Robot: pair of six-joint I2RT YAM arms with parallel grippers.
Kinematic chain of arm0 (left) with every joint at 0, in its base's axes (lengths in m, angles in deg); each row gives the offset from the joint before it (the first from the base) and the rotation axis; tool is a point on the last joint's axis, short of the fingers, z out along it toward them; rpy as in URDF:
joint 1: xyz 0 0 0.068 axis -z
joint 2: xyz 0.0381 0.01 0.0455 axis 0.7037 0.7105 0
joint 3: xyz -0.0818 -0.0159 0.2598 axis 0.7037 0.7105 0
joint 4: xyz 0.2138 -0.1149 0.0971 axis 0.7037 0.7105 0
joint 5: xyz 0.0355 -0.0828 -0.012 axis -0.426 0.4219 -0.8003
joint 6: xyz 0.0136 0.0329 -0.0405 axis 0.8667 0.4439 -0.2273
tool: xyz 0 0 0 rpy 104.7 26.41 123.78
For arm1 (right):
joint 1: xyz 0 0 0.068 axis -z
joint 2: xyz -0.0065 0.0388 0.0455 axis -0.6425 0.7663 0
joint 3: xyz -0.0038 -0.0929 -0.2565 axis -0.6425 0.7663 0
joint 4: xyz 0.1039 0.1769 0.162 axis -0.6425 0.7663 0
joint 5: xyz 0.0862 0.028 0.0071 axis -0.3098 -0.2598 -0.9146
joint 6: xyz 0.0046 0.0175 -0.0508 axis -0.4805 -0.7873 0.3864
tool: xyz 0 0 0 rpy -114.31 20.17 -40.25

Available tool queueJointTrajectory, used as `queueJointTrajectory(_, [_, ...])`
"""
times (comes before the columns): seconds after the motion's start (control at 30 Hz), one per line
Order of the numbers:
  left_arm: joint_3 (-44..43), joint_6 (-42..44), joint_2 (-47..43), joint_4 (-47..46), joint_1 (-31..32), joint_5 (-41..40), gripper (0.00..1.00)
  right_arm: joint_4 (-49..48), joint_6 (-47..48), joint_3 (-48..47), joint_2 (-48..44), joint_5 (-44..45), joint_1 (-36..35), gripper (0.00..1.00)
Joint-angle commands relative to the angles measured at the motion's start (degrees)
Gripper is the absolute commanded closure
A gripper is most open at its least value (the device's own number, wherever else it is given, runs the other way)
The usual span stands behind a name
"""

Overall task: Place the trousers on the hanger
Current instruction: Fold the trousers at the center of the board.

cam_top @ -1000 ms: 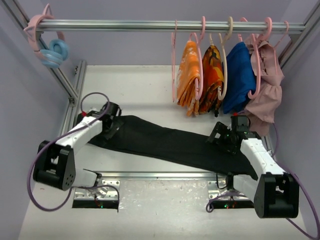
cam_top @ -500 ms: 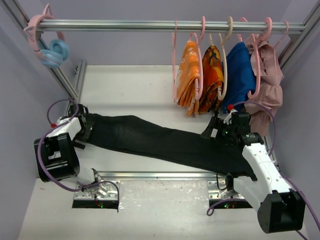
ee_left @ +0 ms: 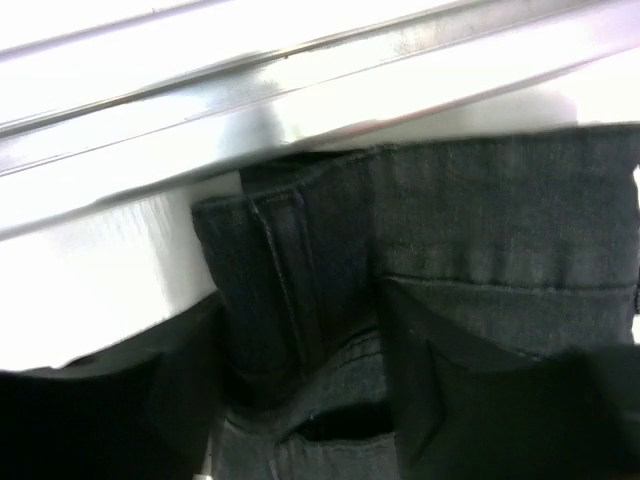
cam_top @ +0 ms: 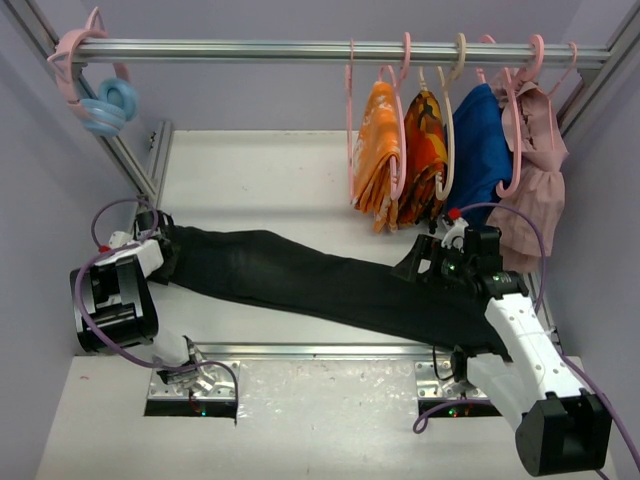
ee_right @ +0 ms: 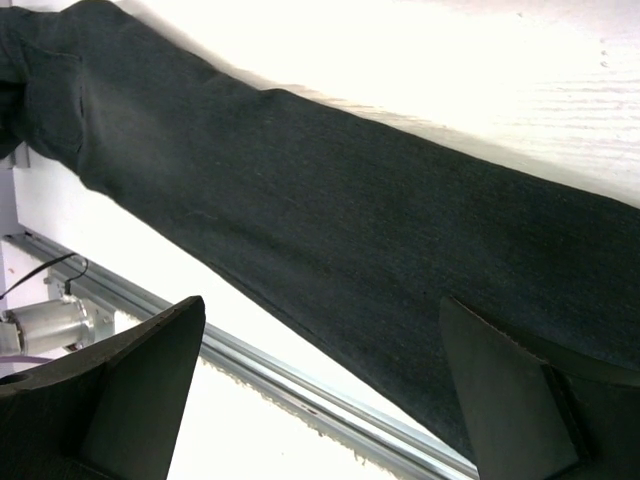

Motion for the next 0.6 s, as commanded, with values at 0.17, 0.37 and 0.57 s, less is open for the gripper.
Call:
queueJointTrajectory(0.17, [3.7,4.1,3.5,-10.2,-0.8,6.7,0.96,-2.9,0.9,0.3,-2.4,-3.5,-0.6,0.01])
queueJointTrajectory(0.37, [3.5,10.3,-3.8,-11.4,-0.2,10.7,1.0,-0.9,1.2,-1.1,2.4,3.8,-5.6,0.01])
queueJointTrajectory(0.57, [-1.7,13.8,-21.6,-4.5,0.7,12.6,1.0,2.9,-2.5,-6.0,16.7,28.0,-21.1,0.01])
